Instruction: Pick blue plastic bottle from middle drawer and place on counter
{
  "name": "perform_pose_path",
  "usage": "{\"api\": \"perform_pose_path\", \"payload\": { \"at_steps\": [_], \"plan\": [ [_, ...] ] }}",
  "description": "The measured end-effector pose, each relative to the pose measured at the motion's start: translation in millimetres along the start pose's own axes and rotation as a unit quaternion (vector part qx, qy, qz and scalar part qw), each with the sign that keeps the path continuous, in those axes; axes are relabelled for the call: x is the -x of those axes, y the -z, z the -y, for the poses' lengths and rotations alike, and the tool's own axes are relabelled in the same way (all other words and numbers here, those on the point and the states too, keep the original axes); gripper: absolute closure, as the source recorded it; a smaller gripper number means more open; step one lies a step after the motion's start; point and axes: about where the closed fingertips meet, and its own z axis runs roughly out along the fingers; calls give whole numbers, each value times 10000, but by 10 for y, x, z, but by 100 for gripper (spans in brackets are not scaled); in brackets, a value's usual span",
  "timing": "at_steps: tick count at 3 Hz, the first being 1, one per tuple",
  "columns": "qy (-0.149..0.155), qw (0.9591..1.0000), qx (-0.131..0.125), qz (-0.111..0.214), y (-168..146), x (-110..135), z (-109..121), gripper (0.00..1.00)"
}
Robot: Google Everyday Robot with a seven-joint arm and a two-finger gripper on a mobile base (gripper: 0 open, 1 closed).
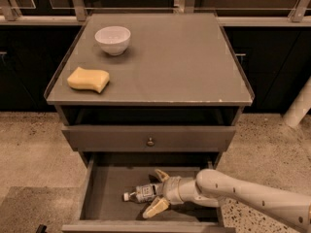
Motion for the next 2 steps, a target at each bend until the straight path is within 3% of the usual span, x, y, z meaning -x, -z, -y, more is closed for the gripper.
{"api": "perform_pose_path", "payload": {
  "at_steps": [2],
  "plan": [
    [285,9990,213,-263,-317,-69,79,0]
  ]
}}
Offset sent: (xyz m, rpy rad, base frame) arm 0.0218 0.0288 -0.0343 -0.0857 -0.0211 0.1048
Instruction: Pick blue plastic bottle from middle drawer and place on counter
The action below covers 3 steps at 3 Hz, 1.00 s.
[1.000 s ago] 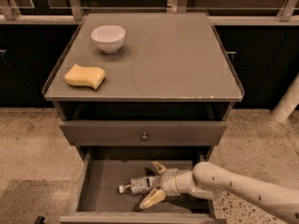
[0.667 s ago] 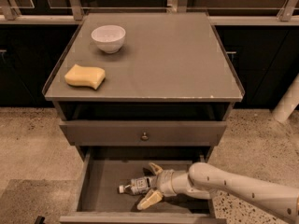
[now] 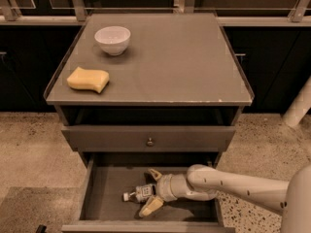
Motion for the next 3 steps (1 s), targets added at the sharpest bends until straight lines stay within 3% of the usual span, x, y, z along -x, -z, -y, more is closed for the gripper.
{"api": "perform_pose_path", "payload": {
  "at_steps": [1,3],
  "plan": [
    [112,9998,52,-181,-86,-68,15,0],
    [114,9998,56,-183,-90,-68,13,42]
  ]
}}
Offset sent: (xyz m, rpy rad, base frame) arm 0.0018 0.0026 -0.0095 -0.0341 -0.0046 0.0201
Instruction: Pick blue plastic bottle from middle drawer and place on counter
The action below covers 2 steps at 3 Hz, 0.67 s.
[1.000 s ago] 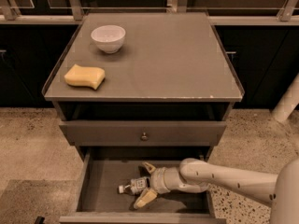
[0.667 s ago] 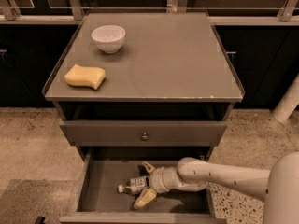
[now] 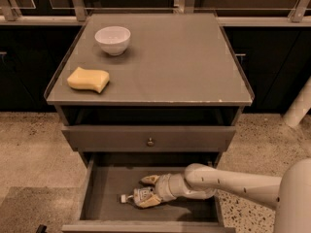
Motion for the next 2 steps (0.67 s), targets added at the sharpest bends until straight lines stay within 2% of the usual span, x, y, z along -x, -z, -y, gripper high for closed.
{"api": "perform_pose_path", "payload": {
  "at_steps": [2],
  "plan": [
    [0,10000,1,0,-1,0,0,89]
  ]
}}
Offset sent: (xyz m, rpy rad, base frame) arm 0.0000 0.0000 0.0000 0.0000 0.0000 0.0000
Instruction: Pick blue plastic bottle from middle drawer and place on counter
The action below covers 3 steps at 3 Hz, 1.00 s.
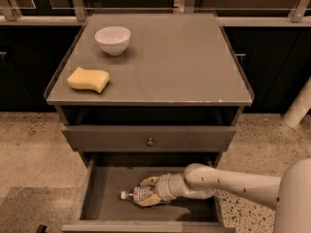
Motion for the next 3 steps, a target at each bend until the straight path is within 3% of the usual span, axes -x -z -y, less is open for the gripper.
{"api": "perform_pose_path", "payload": {
  "at_steps": [1,2,3],
  "plan": [
    [0,10000,0,1,1,2,-1,100],
    [28,9999,38,158,207,305,-100,100],
    [-242,9992,-248,182,645,729,-291,100]
  ]
}}
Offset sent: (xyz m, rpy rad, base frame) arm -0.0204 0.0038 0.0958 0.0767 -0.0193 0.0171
